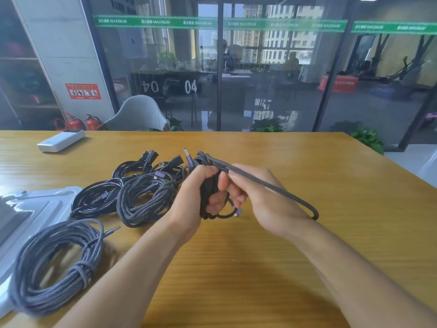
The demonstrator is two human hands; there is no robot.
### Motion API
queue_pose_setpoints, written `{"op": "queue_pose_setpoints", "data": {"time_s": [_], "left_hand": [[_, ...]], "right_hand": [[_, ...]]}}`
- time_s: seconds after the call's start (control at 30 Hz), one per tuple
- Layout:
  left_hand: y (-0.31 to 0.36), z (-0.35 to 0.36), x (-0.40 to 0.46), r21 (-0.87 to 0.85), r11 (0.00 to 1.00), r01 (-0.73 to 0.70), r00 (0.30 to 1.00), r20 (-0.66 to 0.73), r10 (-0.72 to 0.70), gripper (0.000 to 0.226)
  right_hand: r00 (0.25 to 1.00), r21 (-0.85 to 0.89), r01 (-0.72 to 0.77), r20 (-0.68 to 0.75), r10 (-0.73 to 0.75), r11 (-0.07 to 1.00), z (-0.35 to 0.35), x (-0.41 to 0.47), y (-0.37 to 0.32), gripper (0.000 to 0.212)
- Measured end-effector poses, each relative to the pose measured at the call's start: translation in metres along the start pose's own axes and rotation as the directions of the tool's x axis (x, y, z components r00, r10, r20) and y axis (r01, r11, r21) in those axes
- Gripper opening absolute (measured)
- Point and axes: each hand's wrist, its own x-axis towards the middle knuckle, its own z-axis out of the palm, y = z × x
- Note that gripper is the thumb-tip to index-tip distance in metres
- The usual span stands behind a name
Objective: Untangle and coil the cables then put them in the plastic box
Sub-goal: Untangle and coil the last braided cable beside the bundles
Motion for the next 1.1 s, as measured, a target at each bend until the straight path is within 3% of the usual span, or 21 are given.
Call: {"op": "queue_pose_setpoints", "data": {"time_s": [0.13,0.23,0.43,0.53,0.63,0.73,0.97,1.1], "left_hand": [[0.001,-0.004,0.001,0.102,0.995,-0.018,0.996,-0.081,0.027,0.061],[0.003,-0.008,0.002,0.127,0.992,0.001,0.987,-0.162,0.02,0.034],[0.003,-0.027,0.011,0.156,0.984,-0.091,0.917,-0.372,0.144,0.028],[0.011,-0.03,0.011,0.099,0.981,-0.164,0.9,-0.393,0.19,0.025],[0.016,-0.028,0.009,-0.108,0.973,-0.203,0.937,-0.311,0.161,0.024],[0.019,-0.024,0.004,-0.233,0.962,-0.141,0.985,-0.132,0.112,0.031],[0.025,-0.016,-0.005,-0.049,0.996,0.075,0.99,0.121,-0.069,0.035],[0.036,-0.032,-0.01,0.116,0.984,0.138,0.952,0.259,-0.165,0.033]], "right_hand": [[0.994,0.052,-0.04,0.102,0.034,0.998,0.01,-0.003,0.003,0.037],[0.988,0.068,-0.044,0.152,0.033,0.997,0.013,-0.006,0.001,0.038],[0.942,0.158,-0.257,0.263,0.211,0.953,0.019,-0.01,0.006,0.039],[0.887,0.183,-0.355,0.377,0.269,0.917,0.019,-0.007,0.019,0.04],[0.804,0.084,-0.389,0.517,0.293,0.918,0.012,-0.005,0.032,0.045],[0.781,-0.122,-0.309,0.533,0.325,0.943,-0.002,0.004,0.043,0.053],[0.802,-0.346,-0.172,0.494,0.335,0.922,-0.059,0.02,0.063,0.037],[0.887,-0.491,-0.232,0.249,0.39,0.84,-0.098,0.018,0.078,0.046]]}}
